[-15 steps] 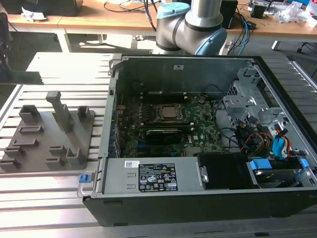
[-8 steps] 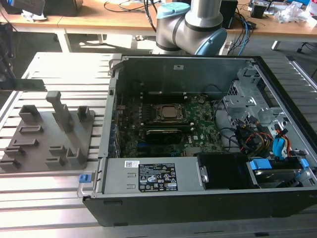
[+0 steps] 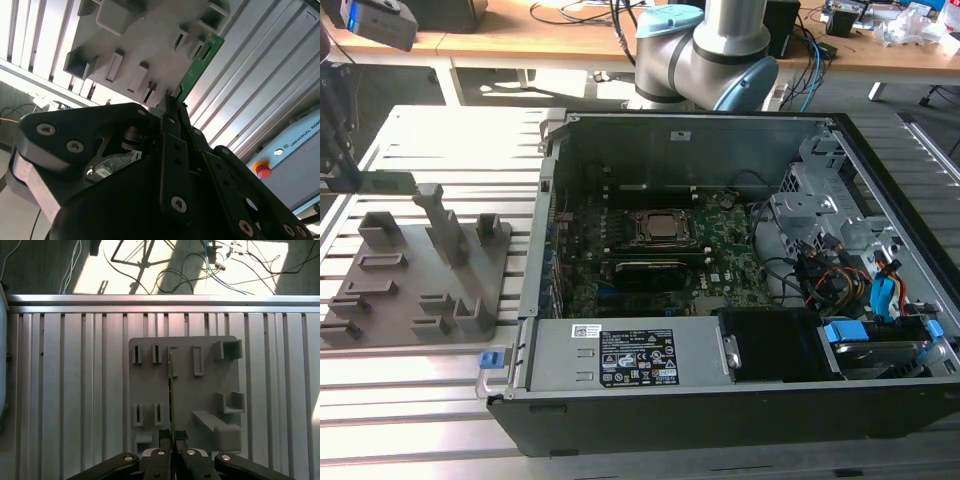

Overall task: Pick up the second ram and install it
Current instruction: 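Pick up the second ram and move it above second insertion slot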

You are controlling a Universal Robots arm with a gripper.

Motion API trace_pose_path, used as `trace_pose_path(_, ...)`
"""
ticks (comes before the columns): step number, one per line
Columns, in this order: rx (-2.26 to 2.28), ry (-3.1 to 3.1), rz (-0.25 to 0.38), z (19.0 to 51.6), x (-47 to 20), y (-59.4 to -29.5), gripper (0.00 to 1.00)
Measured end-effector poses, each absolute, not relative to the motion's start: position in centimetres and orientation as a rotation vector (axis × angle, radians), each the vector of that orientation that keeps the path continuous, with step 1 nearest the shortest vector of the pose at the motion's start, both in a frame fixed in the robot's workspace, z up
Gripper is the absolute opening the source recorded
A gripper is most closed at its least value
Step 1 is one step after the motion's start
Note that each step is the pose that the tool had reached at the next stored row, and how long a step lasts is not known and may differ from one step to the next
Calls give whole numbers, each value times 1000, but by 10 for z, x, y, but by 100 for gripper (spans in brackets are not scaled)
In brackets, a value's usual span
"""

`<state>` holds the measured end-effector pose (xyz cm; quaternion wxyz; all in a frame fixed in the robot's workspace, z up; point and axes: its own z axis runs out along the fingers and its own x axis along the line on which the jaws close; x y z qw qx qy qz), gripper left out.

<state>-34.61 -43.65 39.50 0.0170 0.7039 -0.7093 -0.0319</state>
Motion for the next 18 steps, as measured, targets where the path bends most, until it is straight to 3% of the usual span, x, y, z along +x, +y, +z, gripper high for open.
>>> trace_pose_path(18, 2187, -2204, -101, 366, -346, -437, 14)
